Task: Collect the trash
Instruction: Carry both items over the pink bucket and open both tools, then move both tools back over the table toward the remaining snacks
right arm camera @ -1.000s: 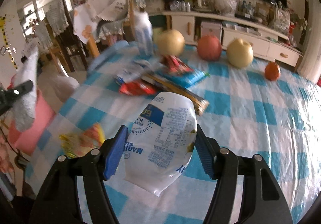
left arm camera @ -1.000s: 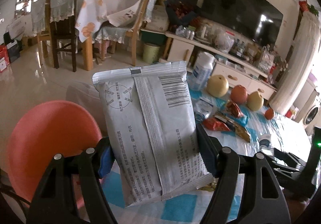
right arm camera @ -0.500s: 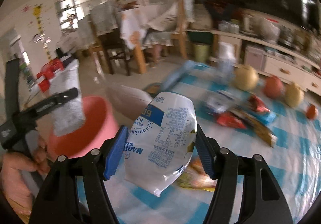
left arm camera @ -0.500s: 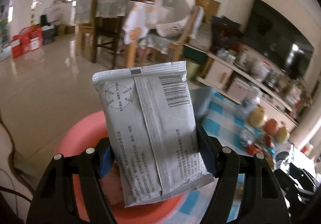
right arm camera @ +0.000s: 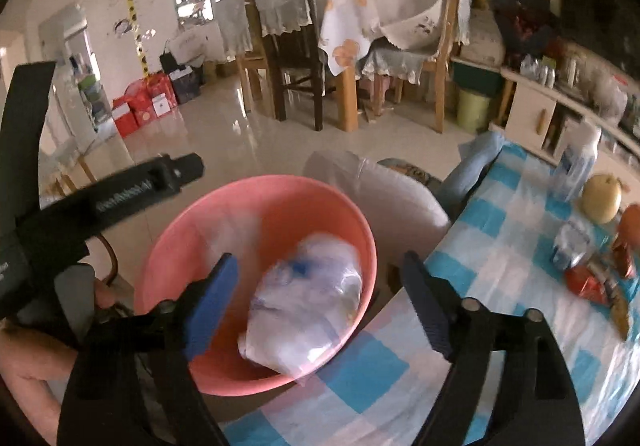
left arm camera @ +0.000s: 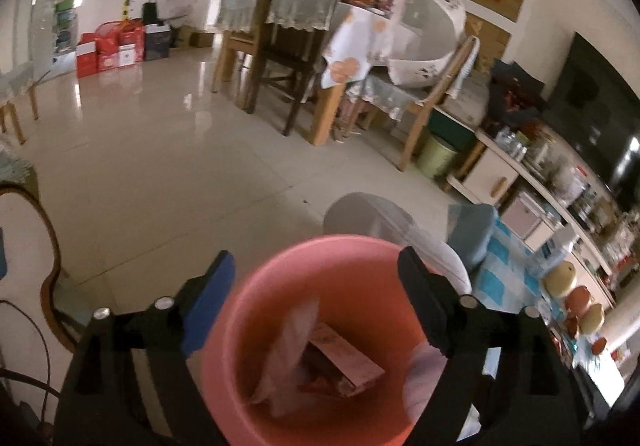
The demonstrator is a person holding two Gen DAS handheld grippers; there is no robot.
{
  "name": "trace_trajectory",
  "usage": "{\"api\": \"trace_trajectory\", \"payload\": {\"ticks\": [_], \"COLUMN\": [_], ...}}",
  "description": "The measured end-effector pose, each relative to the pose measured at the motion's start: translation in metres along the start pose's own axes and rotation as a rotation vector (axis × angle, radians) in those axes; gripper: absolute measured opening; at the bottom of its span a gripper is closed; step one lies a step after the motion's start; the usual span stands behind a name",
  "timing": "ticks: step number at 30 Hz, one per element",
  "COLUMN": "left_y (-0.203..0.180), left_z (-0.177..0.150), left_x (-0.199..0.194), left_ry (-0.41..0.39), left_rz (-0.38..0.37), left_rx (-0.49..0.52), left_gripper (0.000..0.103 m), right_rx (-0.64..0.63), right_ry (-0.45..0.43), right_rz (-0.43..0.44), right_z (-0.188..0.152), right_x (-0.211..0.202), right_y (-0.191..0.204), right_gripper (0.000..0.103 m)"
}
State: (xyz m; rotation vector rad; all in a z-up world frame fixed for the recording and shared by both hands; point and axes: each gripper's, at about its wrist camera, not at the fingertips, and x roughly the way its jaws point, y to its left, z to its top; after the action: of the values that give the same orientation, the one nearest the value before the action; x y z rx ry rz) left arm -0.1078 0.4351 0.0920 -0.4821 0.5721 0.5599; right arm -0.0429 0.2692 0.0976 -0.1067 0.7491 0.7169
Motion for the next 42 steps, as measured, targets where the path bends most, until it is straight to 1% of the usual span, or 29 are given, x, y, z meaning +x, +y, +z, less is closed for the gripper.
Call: {"api": "trace_trajectory", "payload": {"ticks": [1, 3, 5, 7, 10, 13, 16, 20, 23, 27, 34, 42], "left_y": [0.002, 0.001, -0.005, -0.012, -0.022, -0.034, -0.047, -0.067, -0.080, -0.100, -0.136, -0.164], "left_z": [0.001, 0.002, 0.001, 0.001, -0.002, -0.005, -0.009, -0.015, -0.020, -0.028, -0.044, -0.061], "left_x": [-0.001, -0.004, -0.007, -0.013, -0.020, -0.025, -0.027, -0.030, -0.036, -0.044, -0.056, -0.057], "left_ry": [-0.003, -0.019, -0.034, -0.059, -0.090, -0.102, -0.107, -0.109, -0.128, -0.157, -0.209, -0.206], "left_rz": [0.006, 0.016, 0.005, -0.005, -0.019, -0.048, -0.060, -0.099, -0.109, -0.136, -0.159, -0.174], "left_rx": [-0.002, -0.006, -0.001, 0.011, 0.025, 0.038, 0.069, 0.112, 0.139, 0.177, 0.266, 0.339], "left_gripper": [0.086, 0.088, 0.090, 0.095, 0.097, 0.099, 0.099, 0.099, 0.099, 0.099, 0.099, 0.099], "right_rx": [0.020, 0.046, 0.060, 0.070, 0.080, 0.081, 0.078, 0.086, 0.093, 0.095, 0.133, 0.189], "right_ry": [-0.010, -0.025, -0.035, -0.045, -0.047, -0.048, -0.050, -0.054, -0.051, -0.052, -0.084, -0.091], "right_rz": [-0.007, -0.026, -0.049, -0.074, -0.095, -0.121, -0.148, -0.178, -0.196, -0.226, -0.241, -0.252], "right_z": [-0.003, -0.008, -0.012, -0.017, -0.023, -0.030, -0.038, -0.048, -0.055, -0.064, -0.072, -0.082], "right_x": [-0.003, -0.011, -0.020, -0.029, -0.040, -0.051, -0.060, -0.071, -0.078, -0.089, -0.107, -0.118], "right_y": [-0.004, -0.011, -0.019, -0.027, -0.041, -0.051, -0.059, -0.074, -0.084, -0.097, -0.118, -0.145], "right_gripper": [0.089, 0.089, 0.089, 0.091, 0.091, 0.091, 0.091, 0.091, 0.094, 0.094, 0.094, 0.094]}}
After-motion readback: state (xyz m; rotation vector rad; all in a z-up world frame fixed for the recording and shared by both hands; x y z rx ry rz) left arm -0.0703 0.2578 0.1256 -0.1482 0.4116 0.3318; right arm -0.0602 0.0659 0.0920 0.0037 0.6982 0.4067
